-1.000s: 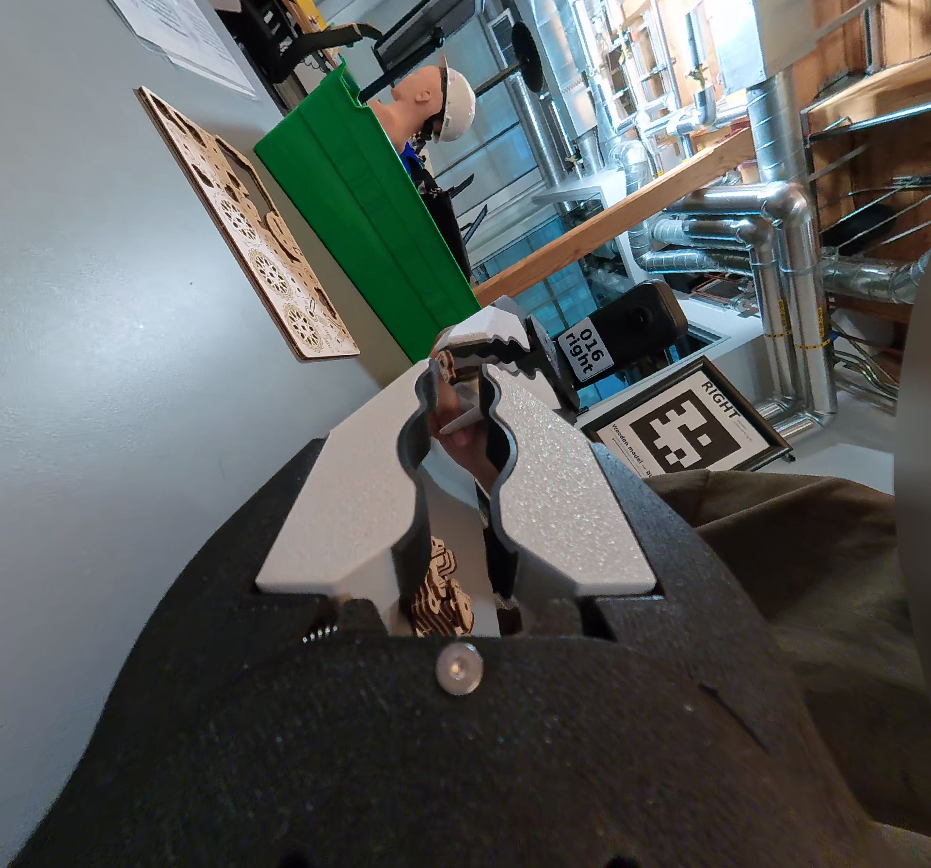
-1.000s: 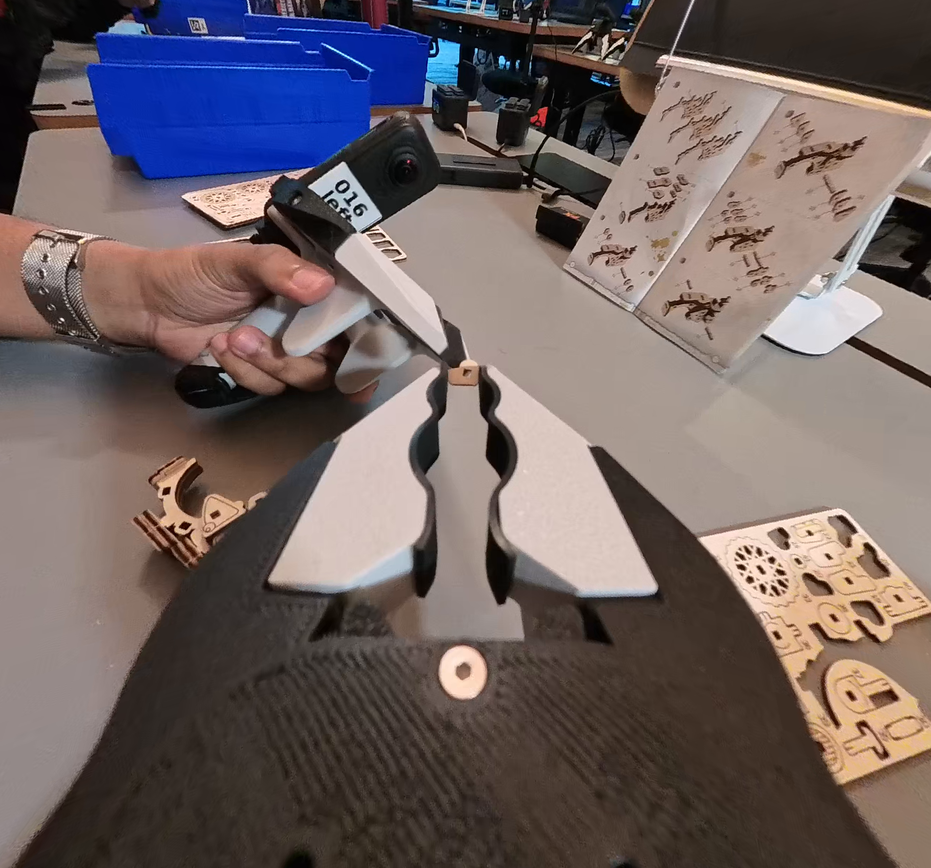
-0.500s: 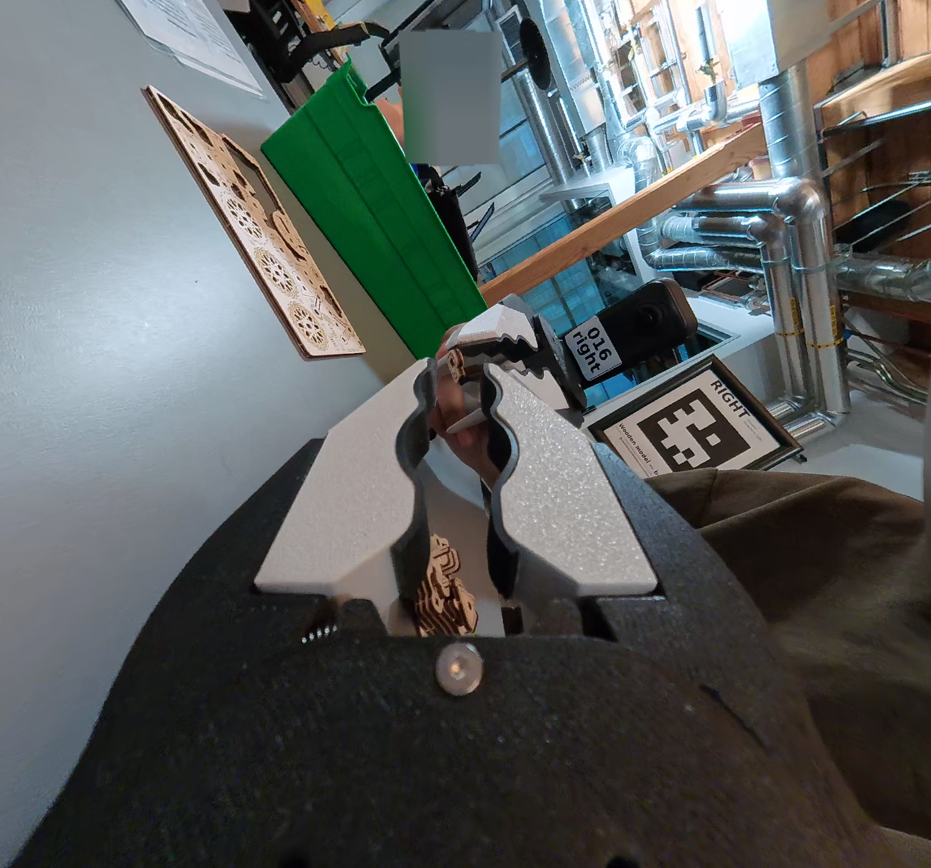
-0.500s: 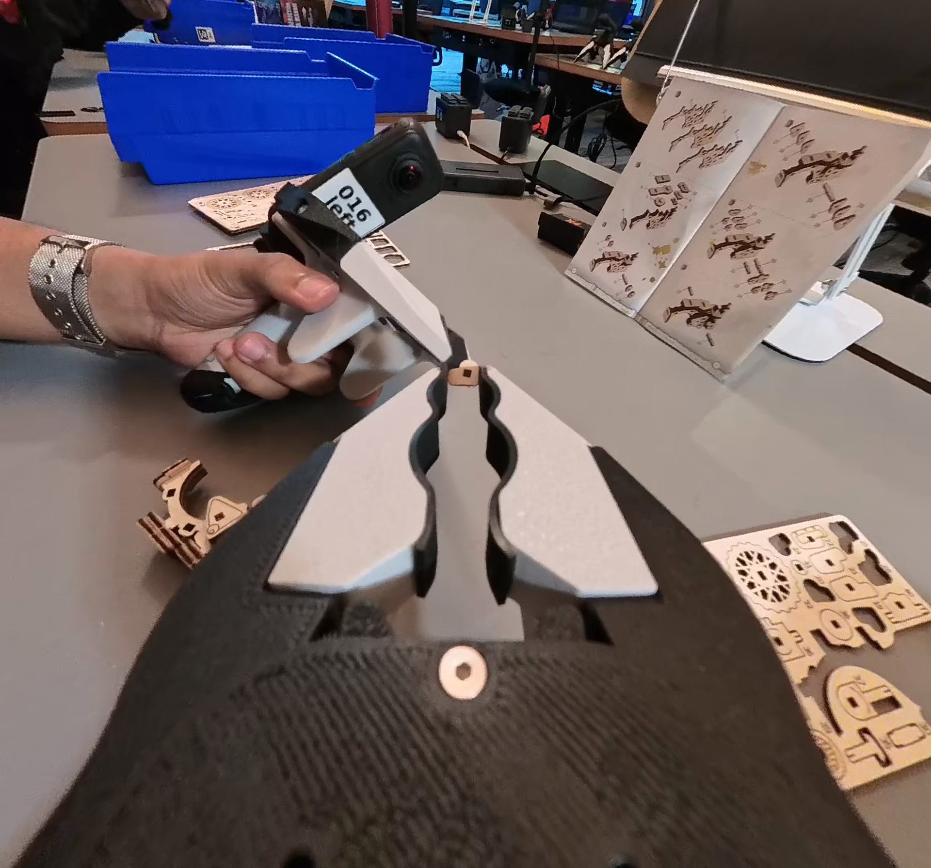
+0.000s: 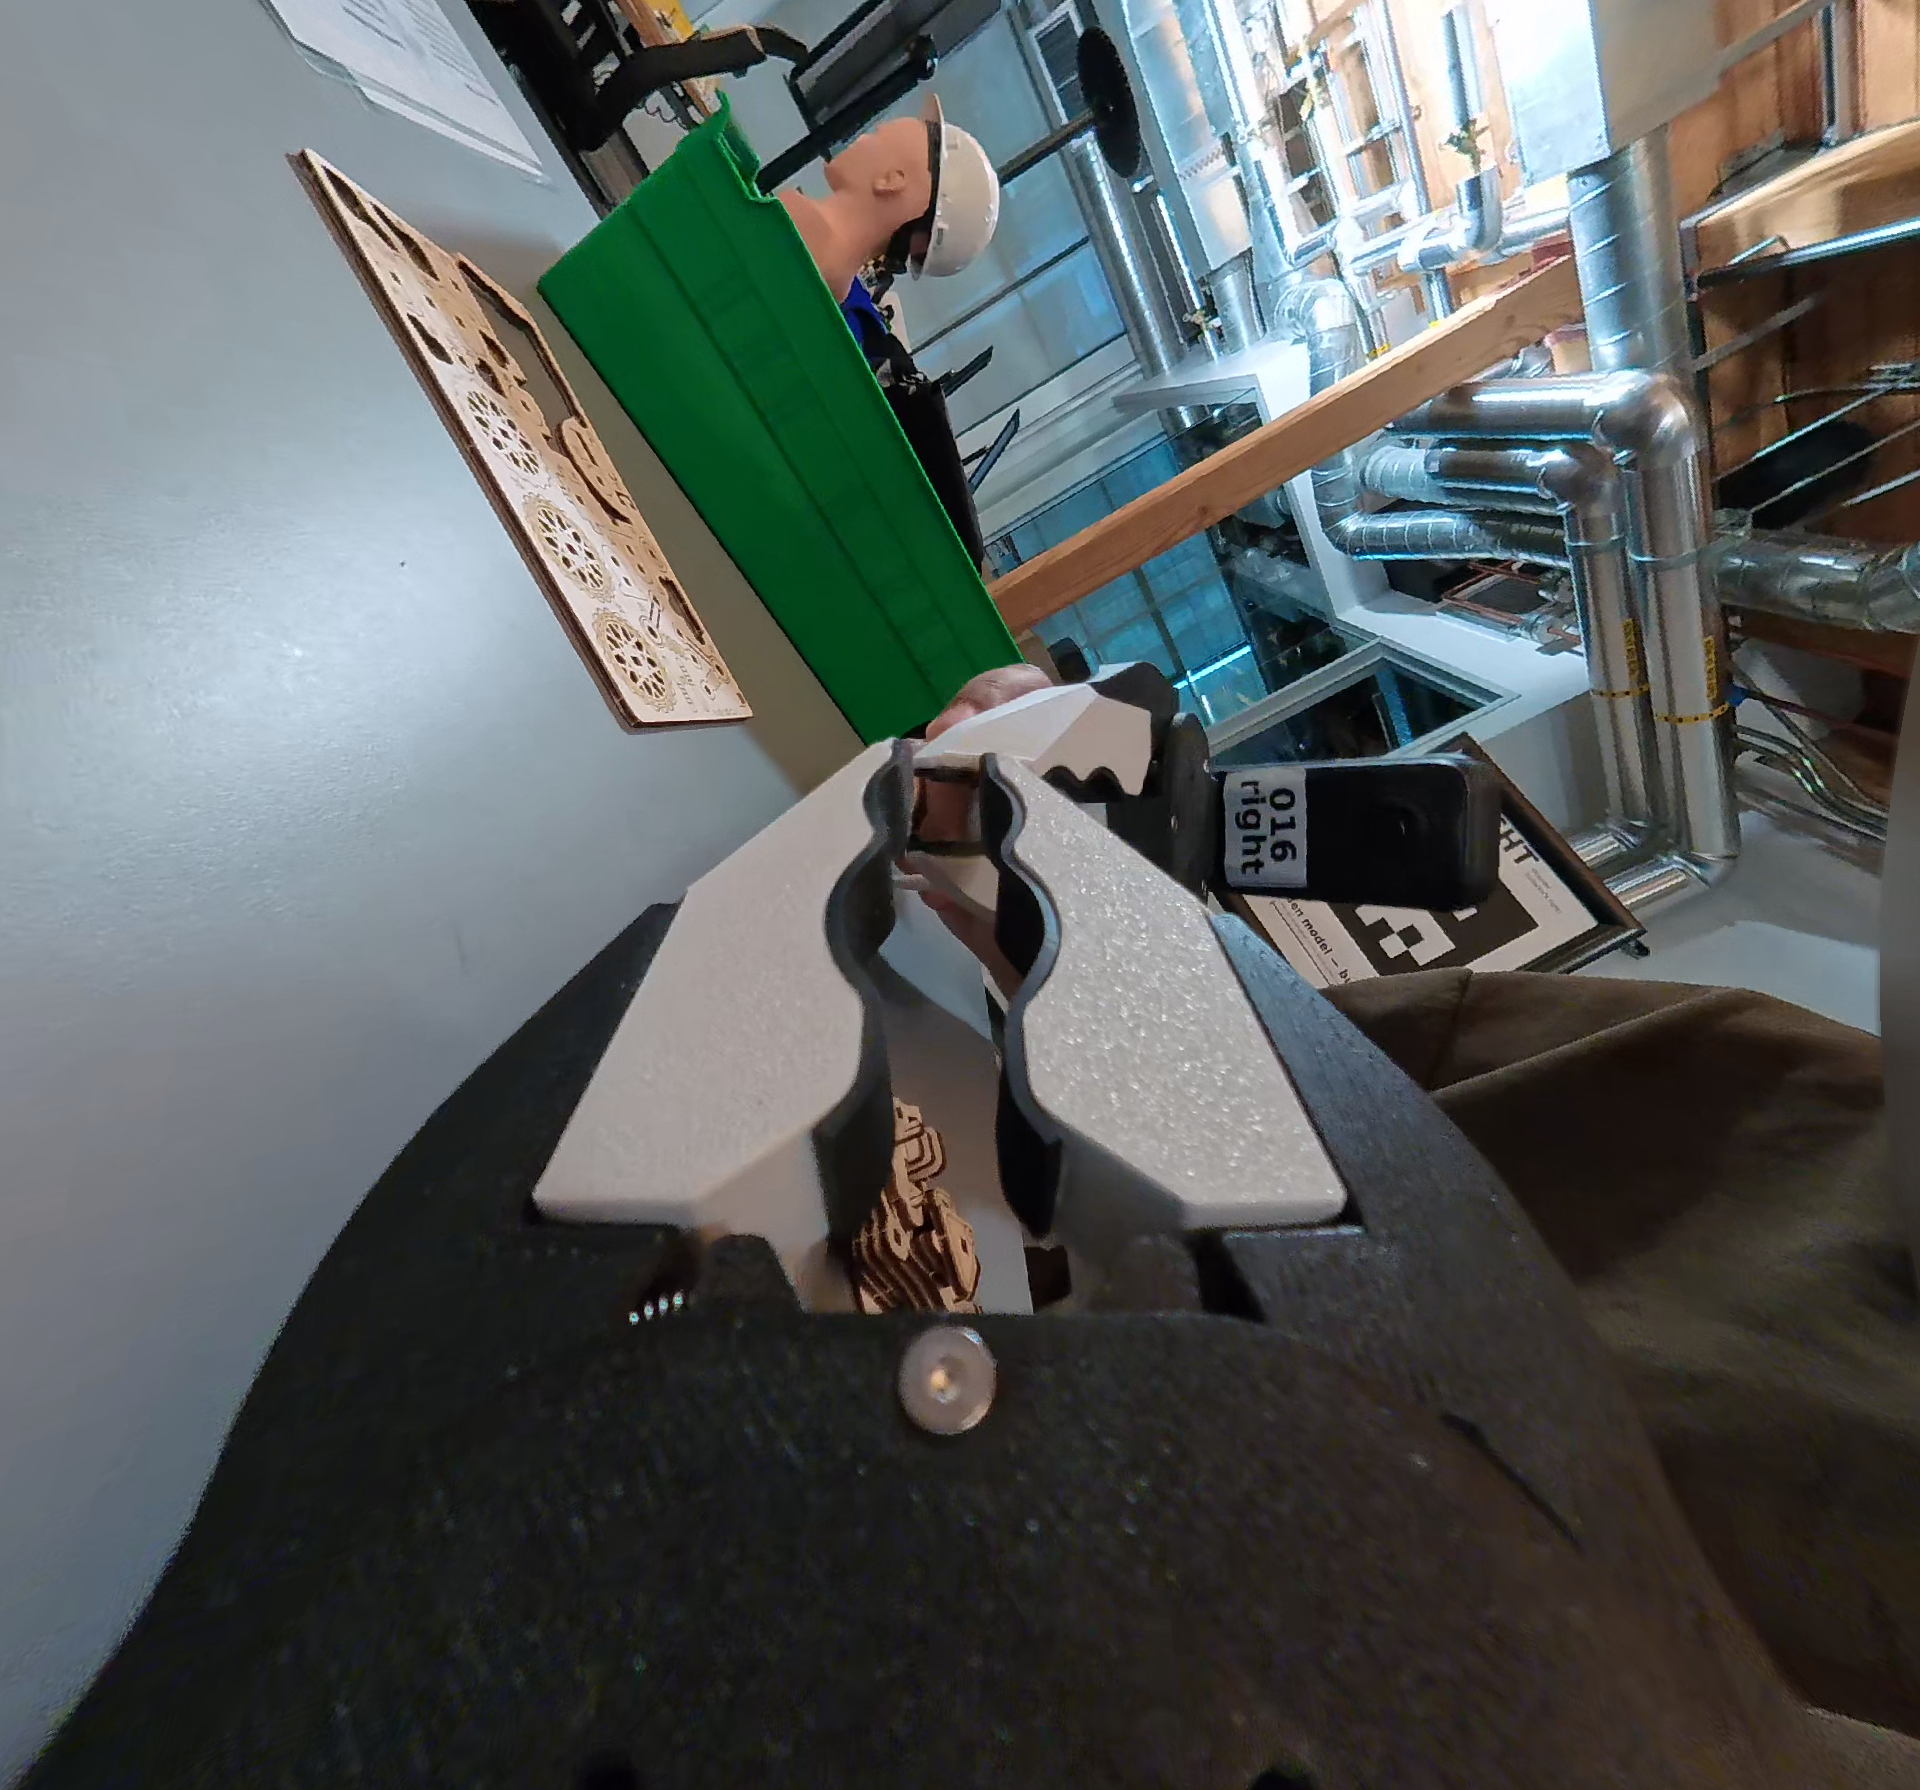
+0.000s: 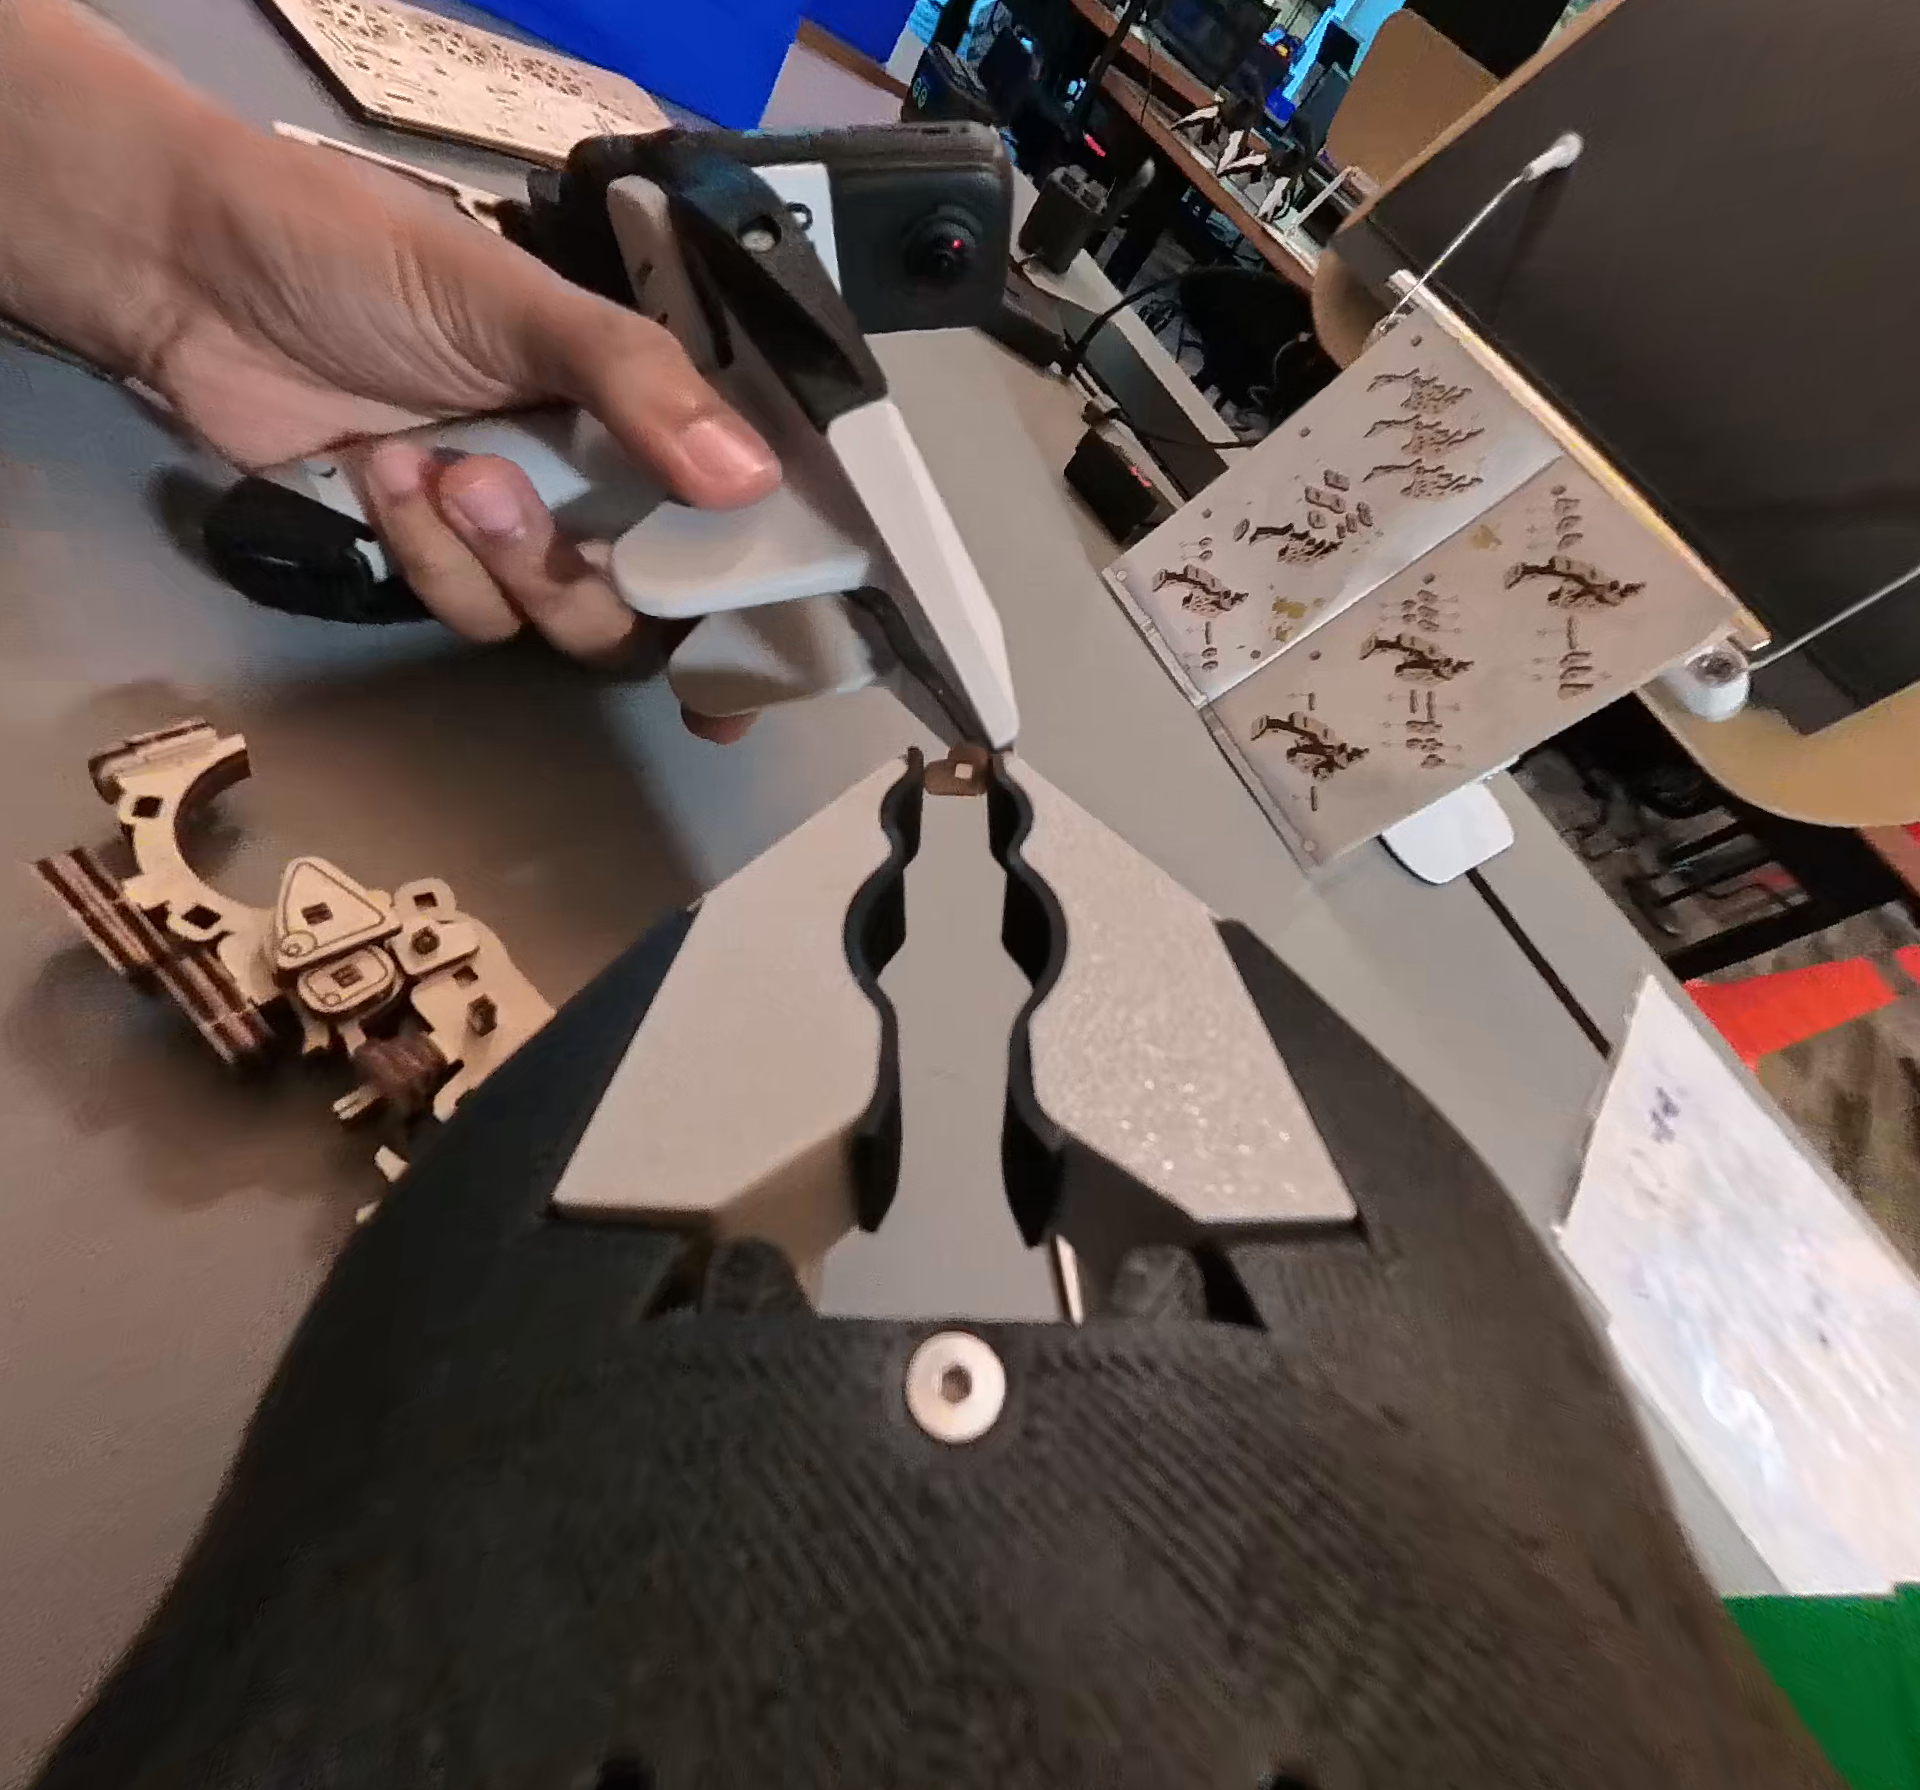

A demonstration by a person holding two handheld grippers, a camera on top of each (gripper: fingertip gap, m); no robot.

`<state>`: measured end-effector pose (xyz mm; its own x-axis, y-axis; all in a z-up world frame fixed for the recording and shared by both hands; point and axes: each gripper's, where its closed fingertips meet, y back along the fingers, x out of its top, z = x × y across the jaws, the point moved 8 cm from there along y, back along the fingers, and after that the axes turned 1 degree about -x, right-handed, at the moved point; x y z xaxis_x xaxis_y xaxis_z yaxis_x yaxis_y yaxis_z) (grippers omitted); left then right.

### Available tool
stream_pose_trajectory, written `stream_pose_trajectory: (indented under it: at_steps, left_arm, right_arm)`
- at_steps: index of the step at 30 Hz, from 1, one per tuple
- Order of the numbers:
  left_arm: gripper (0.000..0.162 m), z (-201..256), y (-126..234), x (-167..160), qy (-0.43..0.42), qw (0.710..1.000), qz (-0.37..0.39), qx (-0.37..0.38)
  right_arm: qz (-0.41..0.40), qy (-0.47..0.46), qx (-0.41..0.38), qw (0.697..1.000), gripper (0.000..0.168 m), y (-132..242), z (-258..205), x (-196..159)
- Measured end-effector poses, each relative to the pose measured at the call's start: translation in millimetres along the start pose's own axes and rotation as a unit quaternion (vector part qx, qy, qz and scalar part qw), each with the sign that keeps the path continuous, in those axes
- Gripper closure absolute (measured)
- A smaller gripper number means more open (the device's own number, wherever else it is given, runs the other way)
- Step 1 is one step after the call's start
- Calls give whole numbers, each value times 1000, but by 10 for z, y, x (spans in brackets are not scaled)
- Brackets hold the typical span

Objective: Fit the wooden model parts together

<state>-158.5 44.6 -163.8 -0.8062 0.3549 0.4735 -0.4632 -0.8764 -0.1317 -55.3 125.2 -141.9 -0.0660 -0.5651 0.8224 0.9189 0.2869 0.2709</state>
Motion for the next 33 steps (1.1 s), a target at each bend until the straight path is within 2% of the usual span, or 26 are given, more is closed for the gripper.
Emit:
stream_pose_trajectory:
  at_steps: [1,6,7,33]
  left_arm:
    - [154,-4,2,1,2,1000,1,1]
    - [157,-11,5,2,13,1000,0,-3]
    - [162,-8,15,11,13,1000,6,-5]
    - [161,-17,27,12,19,1000,10,-3]
  right_arm:
    - [1,5,-3,1000,158,0,-4,4]
    - [2,3,-2,1000,158,4,-4,-1]
    - [1,3,-3,1000,158,2,-3,-4]
    - [2,12,-14,1000,158,6,-3,3]
